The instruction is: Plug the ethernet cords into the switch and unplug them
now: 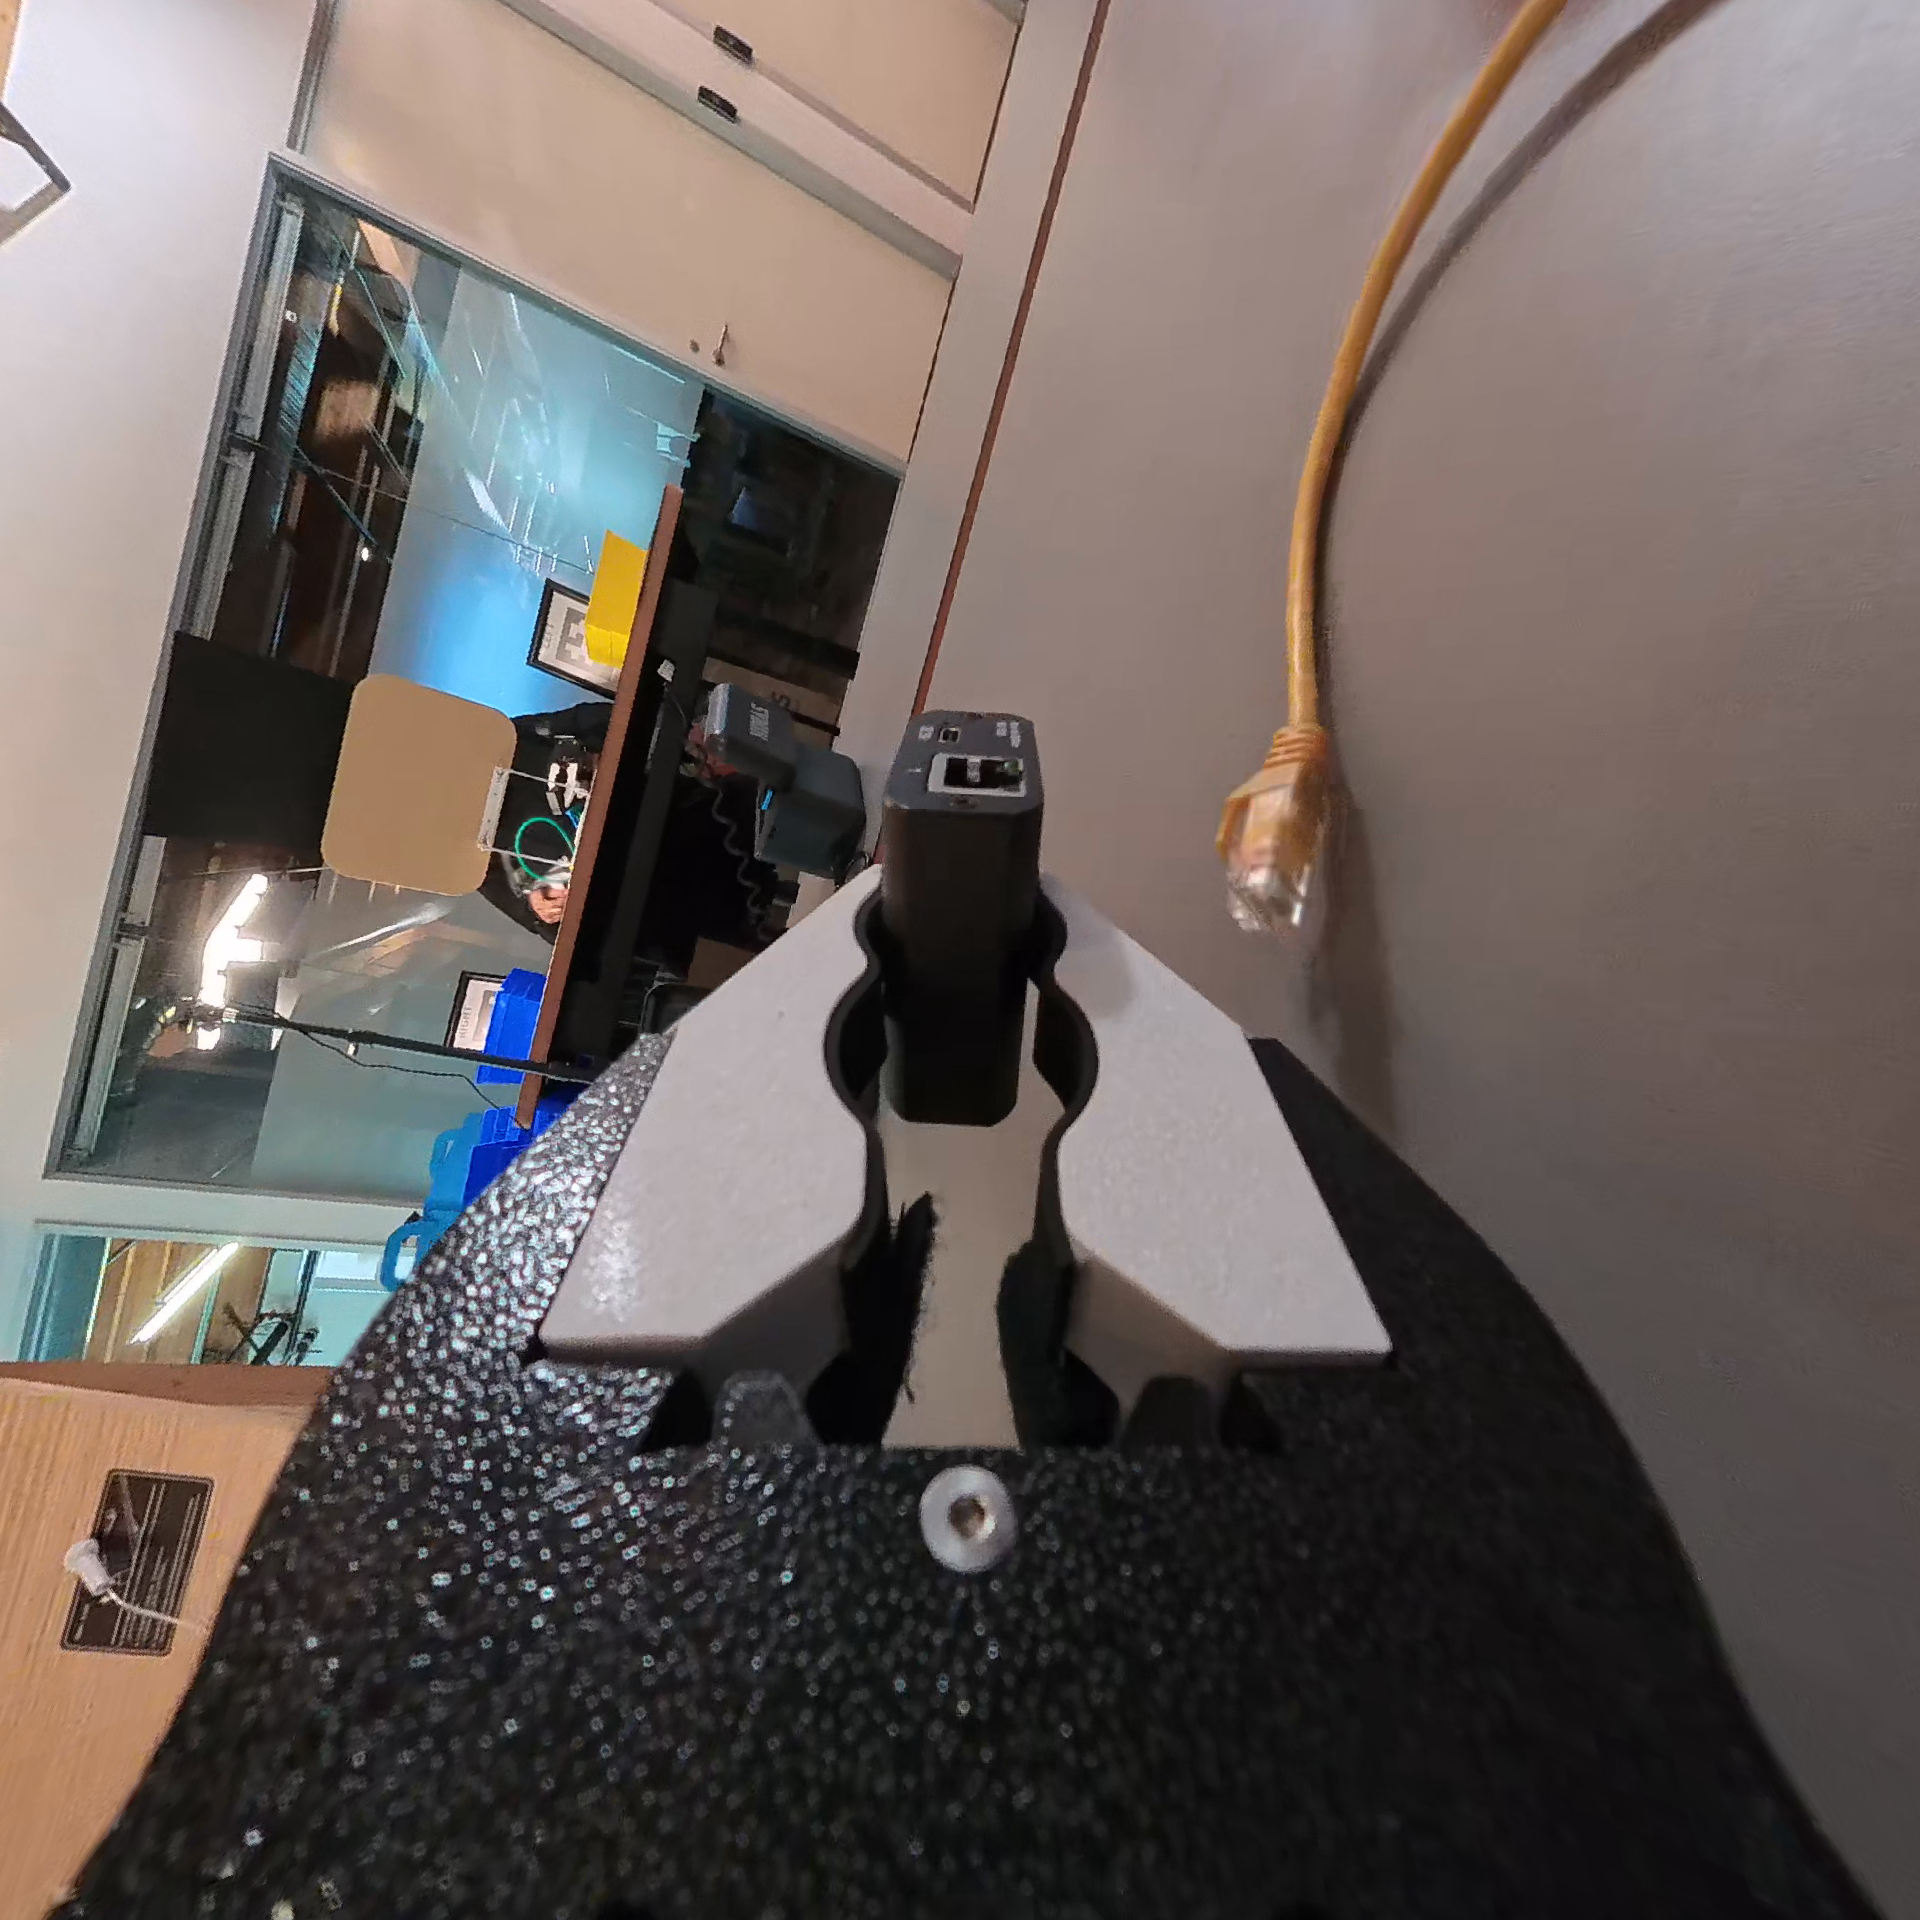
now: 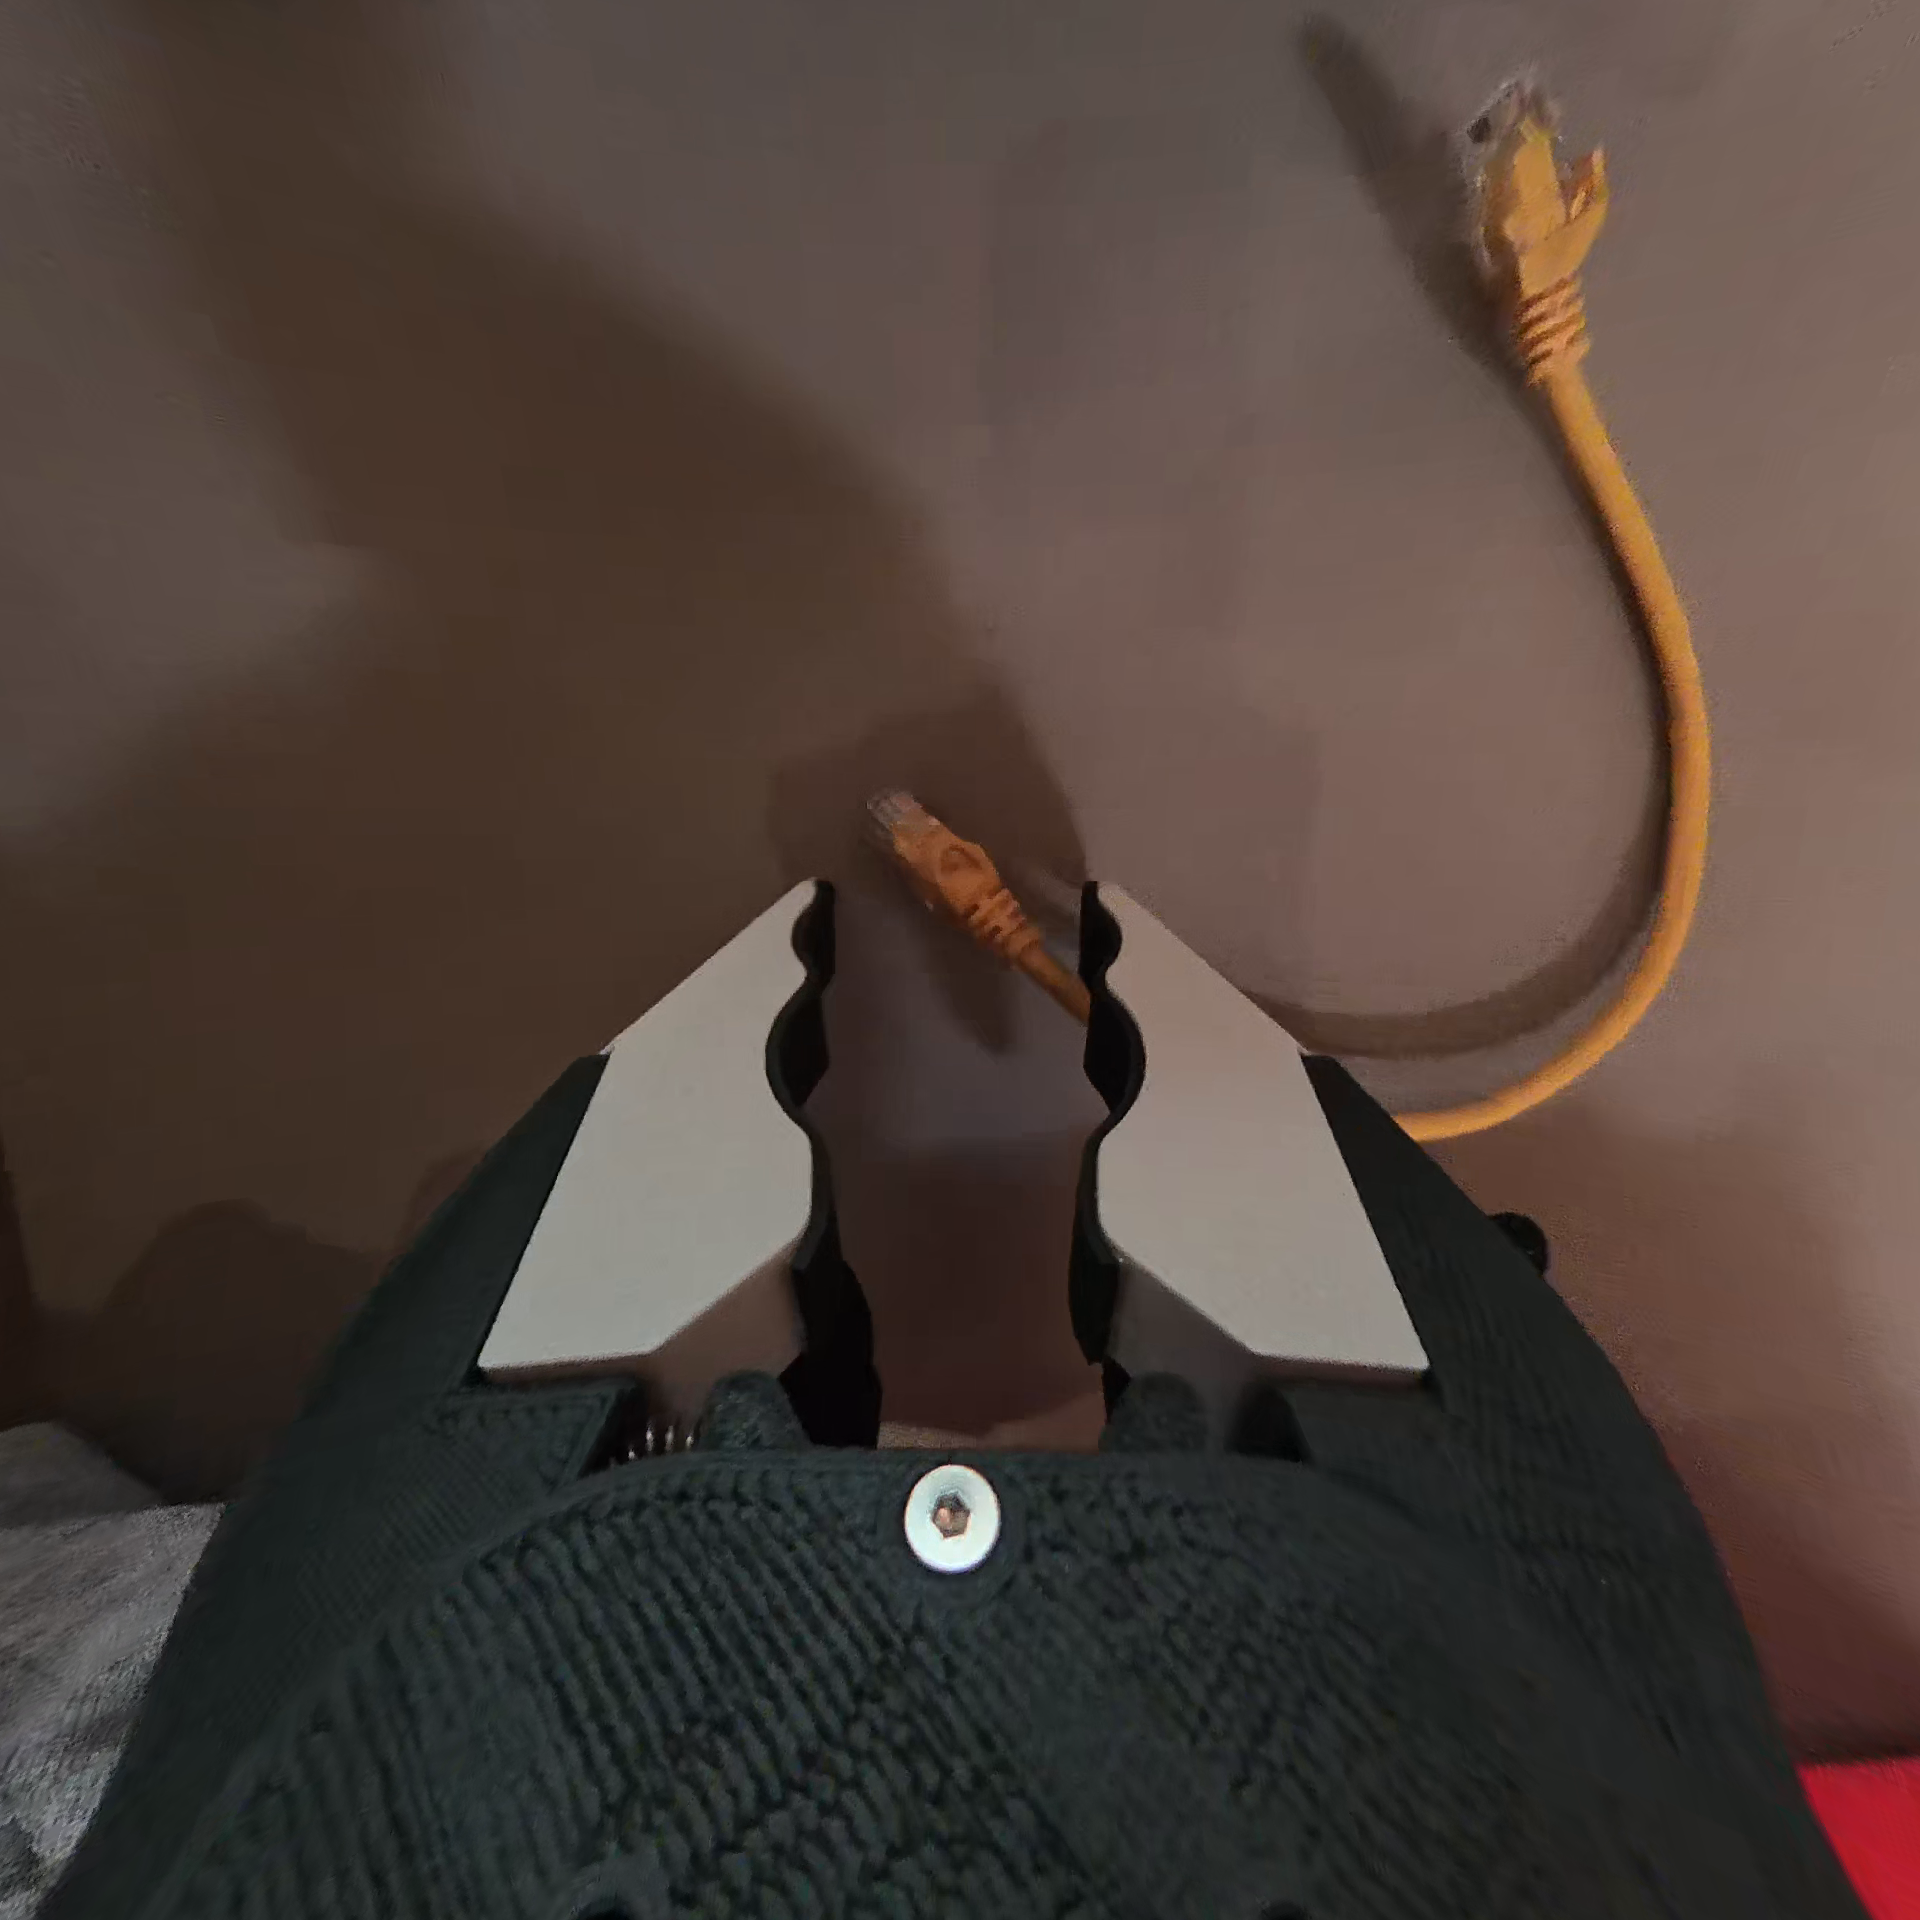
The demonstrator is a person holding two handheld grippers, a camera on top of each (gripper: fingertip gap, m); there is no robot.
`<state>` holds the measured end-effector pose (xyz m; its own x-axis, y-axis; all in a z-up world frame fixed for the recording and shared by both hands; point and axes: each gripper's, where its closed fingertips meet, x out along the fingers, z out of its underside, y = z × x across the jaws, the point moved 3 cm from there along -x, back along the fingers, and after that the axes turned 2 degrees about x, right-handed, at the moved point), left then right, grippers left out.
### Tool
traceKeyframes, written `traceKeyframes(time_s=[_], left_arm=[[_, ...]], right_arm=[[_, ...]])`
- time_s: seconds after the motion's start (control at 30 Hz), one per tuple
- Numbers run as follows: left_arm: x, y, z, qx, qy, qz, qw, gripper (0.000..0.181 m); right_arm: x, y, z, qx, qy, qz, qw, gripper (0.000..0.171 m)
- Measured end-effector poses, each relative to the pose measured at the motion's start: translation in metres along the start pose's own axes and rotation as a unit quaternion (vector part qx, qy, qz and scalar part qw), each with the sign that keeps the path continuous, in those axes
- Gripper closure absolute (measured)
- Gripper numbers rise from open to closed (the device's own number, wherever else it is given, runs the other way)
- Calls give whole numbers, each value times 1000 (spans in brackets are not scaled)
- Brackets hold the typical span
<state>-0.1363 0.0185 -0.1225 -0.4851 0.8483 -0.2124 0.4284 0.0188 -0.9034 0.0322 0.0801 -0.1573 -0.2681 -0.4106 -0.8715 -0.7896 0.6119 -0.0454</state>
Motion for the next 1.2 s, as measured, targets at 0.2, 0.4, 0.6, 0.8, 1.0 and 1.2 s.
traceKeyframes(time_s=[0.2,0.4,0.6,0.8,1.0,1.2], left_arm=[[-2,-3,0,-19,9,1,1000,159],[-2,1,-4,-48,15,27,998,159],[-9,13,-25,-174,43,148,973,158],[-27,26,-53,-342,83,343,871,159],[-49,49,-65,-387,99,500,769,159],[-77,48,-82,-424,177,617,639,159]], right_arm=[[0,2,3,18,0,3,1000,150],[-8,26,-34,12,125,132,983,161],[-38,50,-57,-114,153,369,910,162],[-52,36,-72,-316,97,517,790,162],[-52,12,-75,-430,60,507,744,163],[-53,-12,-70,-502,33,445,740,163]])
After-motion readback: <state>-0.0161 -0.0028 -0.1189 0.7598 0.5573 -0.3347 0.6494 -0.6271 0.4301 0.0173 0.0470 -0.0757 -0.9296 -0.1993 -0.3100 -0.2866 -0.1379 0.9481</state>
